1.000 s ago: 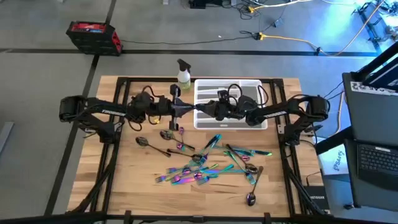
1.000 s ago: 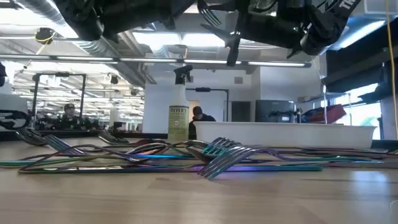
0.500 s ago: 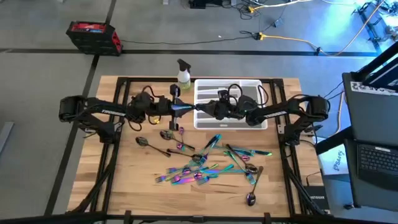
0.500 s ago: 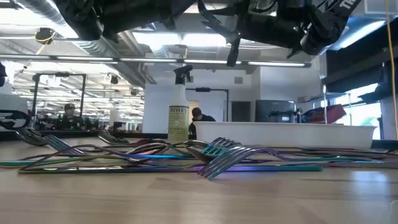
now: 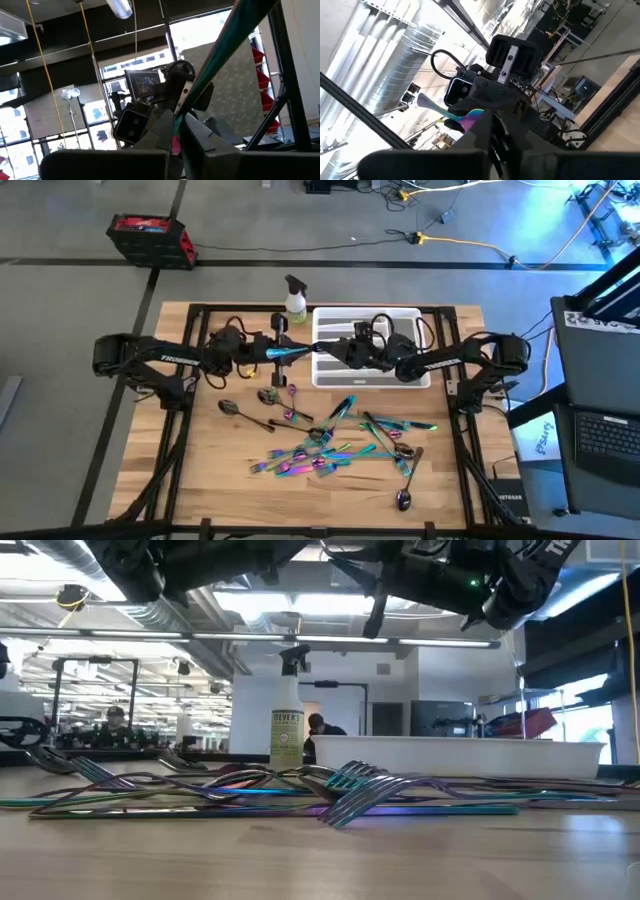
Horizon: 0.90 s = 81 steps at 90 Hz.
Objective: Sort silverware
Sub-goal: Put the blue fork on the white silverware tray
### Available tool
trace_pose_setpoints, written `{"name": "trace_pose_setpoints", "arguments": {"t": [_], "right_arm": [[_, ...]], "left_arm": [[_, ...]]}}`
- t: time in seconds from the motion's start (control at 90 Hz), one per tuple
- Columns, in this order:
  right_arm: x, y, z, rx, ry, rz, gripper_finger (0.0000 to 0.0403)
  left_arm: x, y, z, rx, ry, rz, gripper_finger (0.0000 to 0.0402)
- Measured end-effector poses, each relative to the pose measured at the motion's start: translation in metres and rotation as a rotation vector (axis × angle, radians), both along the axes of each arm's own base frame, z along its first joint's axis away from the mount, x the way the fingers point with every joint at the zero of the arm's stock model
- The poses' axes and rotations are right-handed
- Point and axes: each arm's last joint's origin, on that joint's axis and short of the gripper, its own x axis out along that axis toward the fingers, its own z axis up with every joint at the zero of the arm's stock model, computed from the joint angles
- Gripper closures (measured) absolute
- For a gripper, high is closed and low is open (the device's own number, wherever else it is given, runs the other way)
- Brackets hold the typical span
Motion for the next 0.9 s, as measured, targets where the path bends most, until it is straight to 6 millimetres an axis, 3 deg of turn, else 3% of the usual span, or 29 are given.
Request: {"name": "trace_pose_setpoints", "arguments": {"t": [0.2,0.622,0.9], "right_arm": [[-0.001,0.0,0.002,-0.002,-0.024,-0.005,0.0402],[-0.002,-0.006,0.004,0.007,-0.035,-0.003,0.0402],[-0.006,-0.01,0.01,0.016,-0.094,0.006,0.0402]], "left_arm": [[0.0,0.0,0.0,-0.015,-0.002,0.006,0.0393],[0.001,0.001,-0.003,-0.033,0.013,0.047,0.0291],[0.003,0.004,-0.012,-0.055,0.1,0.116,0.0265]]}}
